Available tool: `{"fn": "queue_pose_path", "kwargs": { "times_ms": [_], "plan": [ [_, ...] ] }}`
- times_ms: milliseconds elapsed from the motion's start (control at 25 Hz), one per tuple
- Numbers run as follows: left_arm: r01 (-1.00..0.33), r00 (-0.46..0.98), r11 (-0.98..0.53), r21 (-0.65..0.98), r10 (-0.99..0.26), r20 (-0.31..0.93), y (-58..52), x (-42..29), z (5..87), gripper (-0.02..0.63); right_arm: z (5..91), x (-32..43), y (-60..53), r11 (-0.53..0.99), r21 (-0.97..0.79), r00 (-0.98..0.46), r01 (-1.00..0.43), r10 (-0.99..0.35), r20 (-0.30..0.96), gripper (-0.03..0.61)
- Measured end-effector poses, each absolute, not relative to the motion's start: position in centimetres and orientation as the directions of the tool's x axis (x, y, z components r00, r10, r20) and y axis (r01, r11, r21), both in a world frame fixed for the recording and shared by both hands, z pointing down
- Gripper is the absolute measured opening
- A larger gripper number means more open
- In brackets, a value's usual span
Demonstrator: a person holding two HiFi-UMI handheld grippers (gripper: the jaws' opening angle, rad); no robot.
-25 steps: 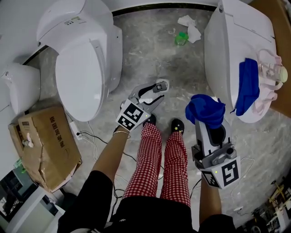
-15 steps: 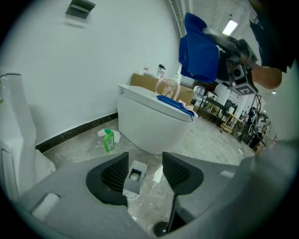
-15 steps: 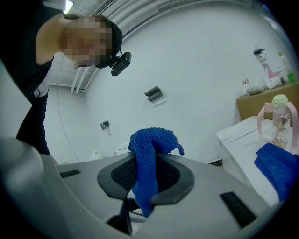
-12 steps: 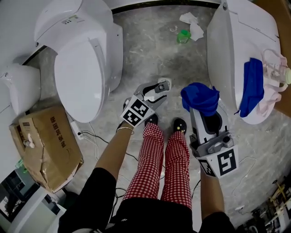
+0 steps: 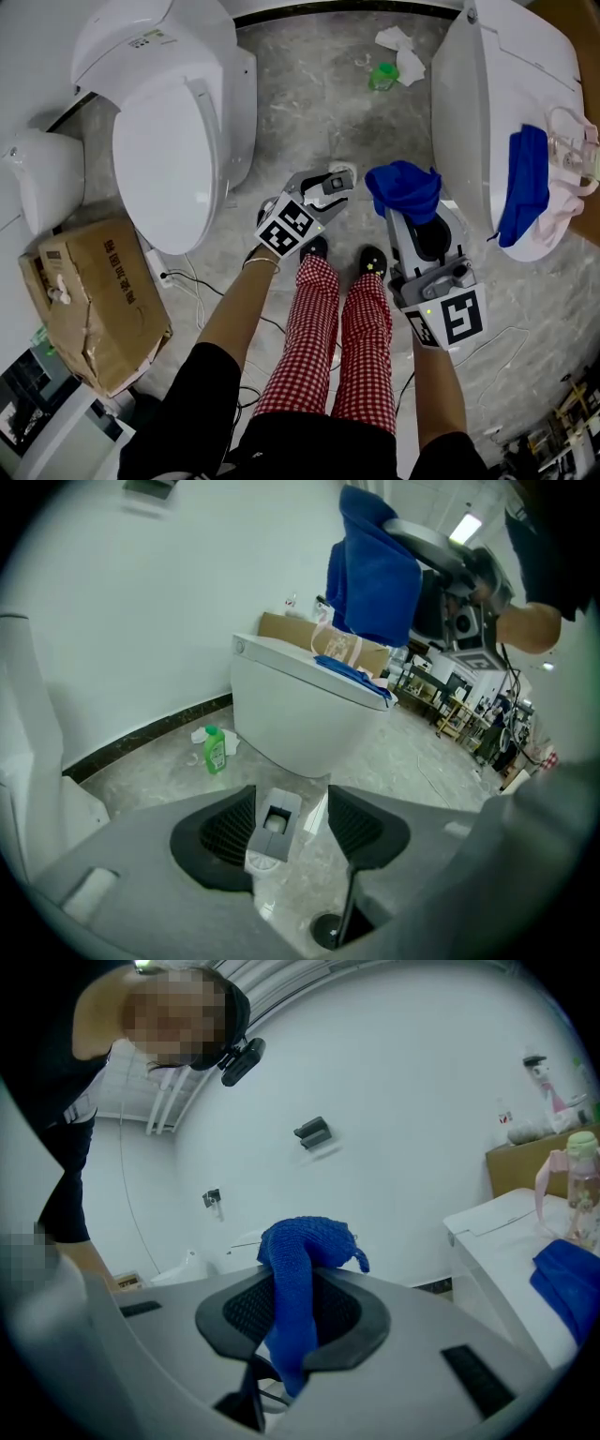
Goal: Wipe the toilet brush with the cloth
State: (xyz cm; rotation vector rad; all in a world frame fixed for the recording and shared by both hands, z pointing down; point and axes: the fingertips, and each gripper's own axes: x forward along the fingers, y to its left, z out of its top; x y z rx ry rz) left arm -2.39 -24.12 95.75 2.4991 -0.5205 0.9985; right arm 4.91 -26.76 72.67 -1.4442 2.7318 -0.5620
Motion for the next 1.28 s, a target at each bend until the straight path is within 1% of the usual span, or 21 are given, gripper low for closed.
{"fn": "queue_pose_path", "kwargs": {
  "times_ms": [160,440,600,760,1280],
  "plan": [
    [-0.459,0.659,-0.862,0.216,-0.167,0.734,-24.3,-2.3,96.5,0.229,72.9,4.9,-26.8,0.510,-0.316,-0.576,-0.800,-0.800,0.169,0.082],
    [-0.419,0.607,-0.875,0.244,-0.070,0.792,-23.6,-1.7,98.3,0.230,73.5,5.8,-26.8,0.496,-0.317,-0.566,-0.809,-0.803,0.188,0.083],
    [-0.436,0.584,-0.866,0.243,-0.067,0.809,-24.2,-1.7,99.1,0.235,73.8,6.1,-26.8,0.494,-0.315,-0.565,-0.810,-0.802,0.195,0.082],
    [-0.434,0.565,-0.863,0.260,-0.035,0.824,-24.2,-1.6,100.0,0.241,74.2,6.6,-26.9,0.483,-0.316,-0.554,-0.816,-0.809,0.194,0.082],
    [-0.380,0.461,-0.890,0.251,0.053,0.886,-23.6,-1.3,102.7,0.242,74.5,7.6,-27.1,0.457,-0.315,-0.528,-0.832,-0.825,0.200,0.083]
  ]
}}
